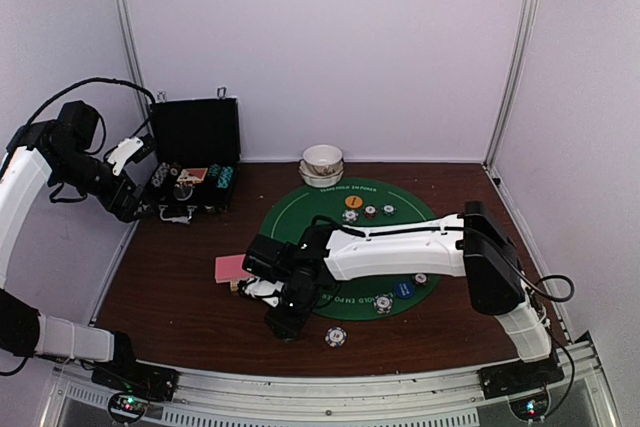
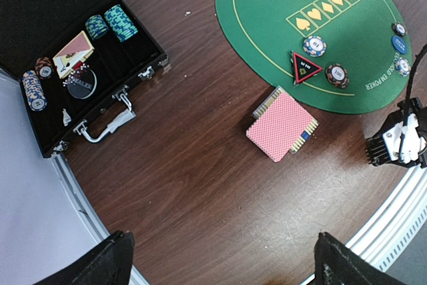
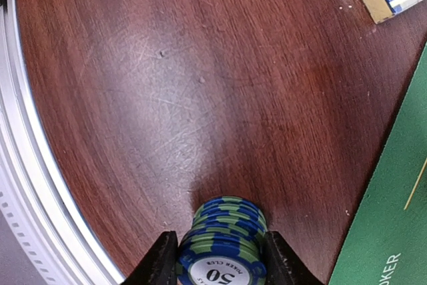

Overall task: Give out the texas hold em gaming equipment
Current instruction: Pick up the pile of poker chips from the center of the board, then place the poker chips pile in the dealer area.

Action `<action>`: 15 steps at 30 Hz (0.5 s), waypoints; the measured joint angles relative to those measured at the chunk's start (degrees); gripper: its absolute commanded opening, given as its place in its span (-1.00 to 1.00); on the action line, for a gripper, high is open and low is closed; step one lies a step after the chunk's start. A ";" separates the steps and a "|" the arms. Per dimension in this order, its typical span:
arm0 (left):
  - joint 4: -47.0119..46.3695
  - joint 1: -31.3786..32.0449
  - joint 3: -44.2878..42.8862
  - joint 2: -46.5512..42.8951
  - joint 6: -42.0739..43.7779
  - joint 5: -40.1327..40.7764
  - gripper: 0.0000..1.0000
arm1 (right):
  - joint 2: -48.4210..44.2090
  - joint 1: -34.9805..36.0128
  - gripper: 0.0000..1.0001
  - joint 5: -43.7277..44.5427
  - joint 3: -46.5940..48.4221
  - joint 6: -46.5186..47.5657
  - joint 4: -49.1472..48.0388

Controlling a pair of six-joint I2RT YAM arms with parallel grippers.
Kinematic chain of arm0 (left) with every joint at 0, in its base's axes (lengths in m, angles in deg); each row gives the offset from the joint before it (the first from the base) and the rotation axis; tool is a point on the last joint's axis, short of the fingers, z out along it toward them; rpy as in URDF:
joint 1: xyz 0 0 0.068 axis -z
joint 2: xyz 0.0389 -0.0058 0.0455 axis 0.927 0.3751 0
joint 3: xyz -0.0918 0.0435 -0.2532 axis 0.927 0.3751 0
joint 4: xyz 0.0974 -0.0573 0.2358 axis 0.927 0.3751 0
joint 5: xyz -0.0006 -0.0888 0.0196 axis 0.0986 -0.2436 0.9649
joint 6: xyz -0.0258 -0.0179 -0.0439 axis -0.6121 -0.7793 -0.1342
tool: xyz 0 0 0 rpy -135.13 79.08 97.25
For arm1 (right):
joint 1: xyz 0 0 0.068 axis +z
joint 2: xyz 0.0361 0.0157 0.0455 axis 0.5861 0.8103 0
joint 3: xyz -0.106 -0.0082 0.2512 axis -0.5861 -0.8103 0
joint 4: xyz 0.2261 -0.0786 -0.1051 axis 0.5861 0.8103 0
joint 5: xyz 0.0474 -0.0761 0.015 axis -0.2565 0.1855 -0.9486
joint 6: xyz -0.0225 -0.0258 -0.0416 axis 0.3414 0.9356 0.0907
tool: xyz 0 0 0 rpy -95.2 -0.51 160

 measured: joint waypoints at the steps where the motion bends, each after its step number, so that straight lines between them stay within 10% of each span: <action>1: 0.00 0.00 0.00 0.00 0.00 0.00 0.95 | 0.00 0.00 -0.61 0.00 0.02 0.00 0.00; 15: 0.00 0.00 0.00 0.00 0.00 0.15 0.95 | -0.90 -0.96 -0.75 4.44 8.48 0.22 5.57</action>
